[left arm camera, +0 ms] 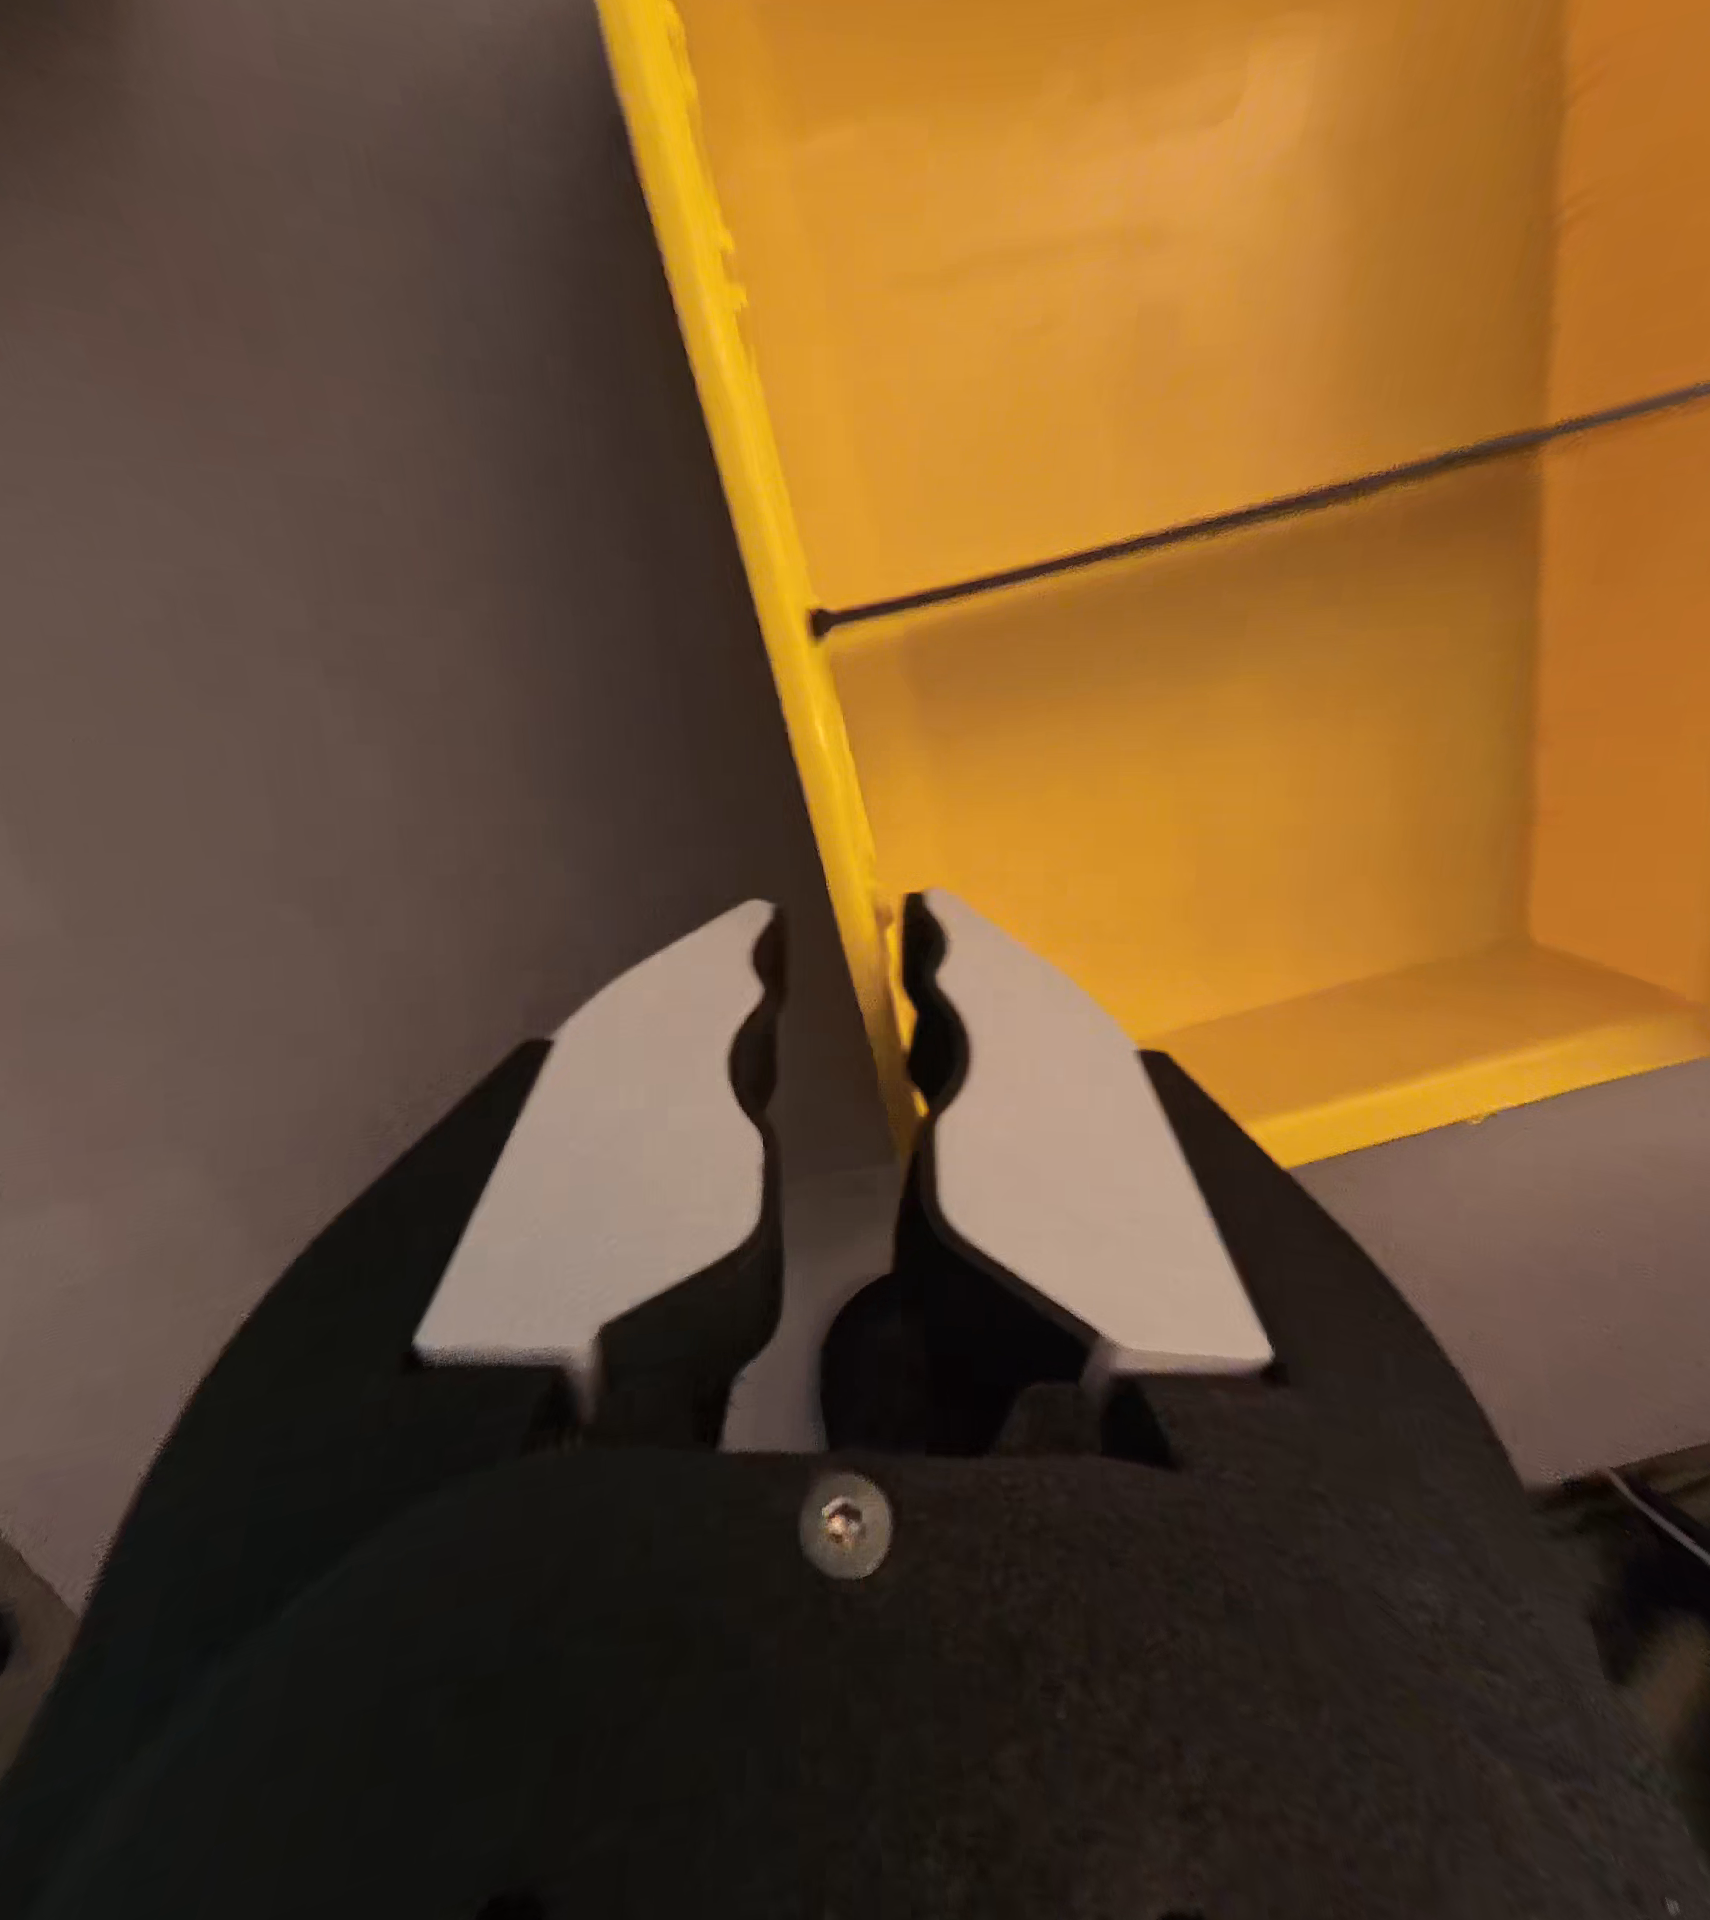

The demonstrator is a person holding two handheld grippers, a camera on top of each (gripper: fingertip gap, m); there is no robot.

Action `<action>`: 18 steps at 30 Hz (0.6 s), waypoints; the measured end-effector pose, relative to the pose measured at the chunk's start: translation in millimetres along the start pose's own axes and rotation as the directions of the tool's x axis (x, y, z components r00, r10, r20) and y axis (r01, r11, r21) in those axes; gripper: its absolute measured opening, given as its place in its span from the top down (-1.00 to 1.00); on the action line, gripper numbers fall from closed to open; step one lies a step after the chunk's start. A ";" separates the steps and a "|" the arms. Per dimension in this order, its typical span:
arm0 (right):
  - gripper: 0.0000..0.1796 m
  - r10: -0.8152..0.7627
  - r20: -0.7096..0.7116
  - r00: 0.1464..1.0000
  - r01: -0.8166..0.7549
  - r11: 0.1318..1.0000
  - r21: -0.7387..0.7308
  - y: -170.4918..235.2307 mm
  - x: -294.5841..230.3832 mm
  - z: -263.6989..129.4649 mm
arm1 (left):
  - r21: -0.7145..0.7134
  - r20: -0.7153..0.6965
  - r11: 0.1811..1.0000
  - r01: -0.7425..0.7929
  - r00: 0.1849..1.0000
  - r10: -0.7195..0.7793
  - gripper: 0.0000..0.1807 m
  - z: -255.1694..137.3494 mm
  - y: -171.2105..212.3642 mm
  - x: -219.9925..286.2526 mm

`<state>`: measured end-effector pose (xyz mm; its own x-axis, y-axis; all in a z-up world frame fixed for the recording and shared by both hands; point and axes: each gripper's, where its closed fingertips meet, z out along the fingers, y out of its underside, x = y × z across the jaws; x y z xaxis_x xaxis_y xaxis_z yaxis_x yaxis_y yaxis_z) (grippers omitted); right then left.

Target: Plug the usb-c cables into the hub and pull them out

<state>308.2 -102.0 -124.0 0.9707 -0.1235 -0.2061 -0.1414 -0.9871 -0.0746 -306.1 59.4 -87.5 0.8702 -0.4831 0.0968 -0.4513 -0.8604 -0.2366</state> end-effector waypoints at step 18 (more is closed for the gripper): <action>0.90 -0.235 -0.057 0.970 0.227 0.967 -0.111 -10.7 -114.4 22.7 | -0.268 0.132 0.957 -0.108 0.980 0.148 0.82 20.5 27.0 52.3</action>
<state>194.2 -75.0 -121.7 0.9863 0.1059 -0.1265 0.1054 -0.9944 -0.0106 -268.7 14.3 -108.6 0.8124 -0.5792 -0.0678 -0.5792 -0.8149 0.0218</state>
